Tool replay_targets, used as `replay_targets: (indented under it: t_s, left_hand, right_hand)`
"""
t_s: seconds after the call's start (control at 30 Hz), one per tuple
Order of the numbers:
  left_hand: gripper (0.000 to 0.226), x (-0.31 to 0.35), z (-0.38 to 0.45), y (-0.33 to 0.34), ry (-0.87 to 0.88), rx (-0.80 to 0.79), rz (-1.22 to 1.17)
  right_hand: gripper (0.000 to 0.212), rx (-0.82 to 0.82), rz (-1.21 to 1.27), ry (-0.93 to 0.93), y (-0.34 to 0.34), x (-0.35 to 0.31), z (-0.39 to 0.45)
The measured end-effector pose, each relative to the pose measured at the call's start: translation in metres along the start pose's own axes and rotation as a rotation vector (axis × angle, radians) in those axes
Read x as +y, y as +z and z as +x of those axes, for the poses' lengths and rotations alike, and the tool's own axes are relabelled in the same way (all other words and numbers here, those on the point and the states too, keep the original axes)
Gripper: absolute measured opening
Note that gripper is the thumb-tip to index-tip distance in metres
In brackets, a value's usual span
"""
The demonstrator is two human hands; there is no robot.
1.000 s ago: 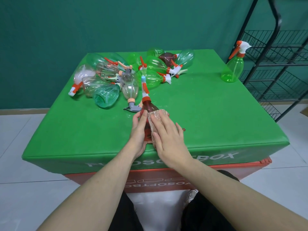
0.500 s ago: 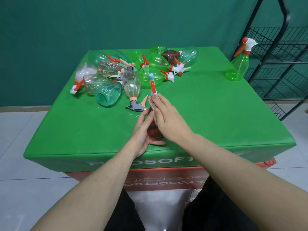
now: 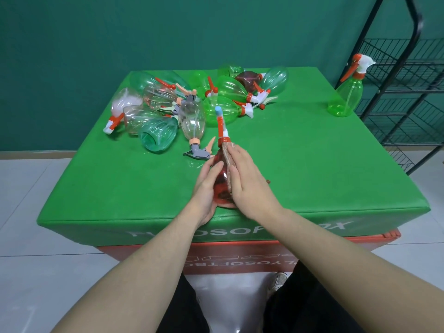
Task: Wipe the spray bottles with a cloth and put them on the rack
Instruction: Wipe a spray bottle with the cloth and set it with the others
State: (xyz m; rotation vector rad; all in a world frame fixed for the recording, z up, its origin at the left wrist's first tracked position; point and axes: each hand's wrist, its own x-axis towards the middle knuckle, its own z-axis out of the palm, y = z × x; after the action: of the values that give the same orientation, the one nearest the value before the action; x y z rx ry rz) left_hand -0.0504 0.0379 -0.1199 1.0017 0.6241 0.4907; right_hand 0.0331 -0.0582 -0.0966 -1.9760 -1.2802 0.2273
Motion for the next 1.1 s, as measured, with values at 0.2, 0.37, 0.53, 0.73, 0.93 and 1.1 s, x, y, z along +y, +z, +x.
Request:
replay_targets:
  t_s: [0.2, 0.37, 0.53, 0.73, 0.93, 1.1]
  left_hand:
    - [0.074, -0.005, 0.003, 0.003, 0.007, 0.06, 0.067]
    - [0.06, -0.003, 0.002, 0.003, 0.077, 0.049, 0.034]
    - [0.061, -0.001, 0.002, 0.003, 0.068, -0.009, 0.039]
    - [0.057, 0.004, -0.004, 0.005, 0.005, -0.098, 0.038]
    - [0.042, 0.005, -0.005, 0.002, -0.035, -0.076, 0.028]
    - [0.043, 0.003, -0.003, 0.003, -0.024, -0.072, -0.029]
  right_hand:
    - [0.059, -0.035, -0.21, -0.026, 0.008, -0.001, -0.029]
    - [0.059, -0.034, -0.203, -0.041, 0.006, 0.002, -0.034]
    - [0.059, 0.0, -0.128, -0.012, 0.004, -0.001, -0.021]
    - [0.058, 0.005, -0.099, -0.052, -0.008, -0.005, 0.012]
    - [0.049, -0.062, 0.087, 0.114, -0.017, -0.013, 0.034]
    - [0.05, -0.022, 0.082, 0.136, -0.011, -0.014, 0.031]
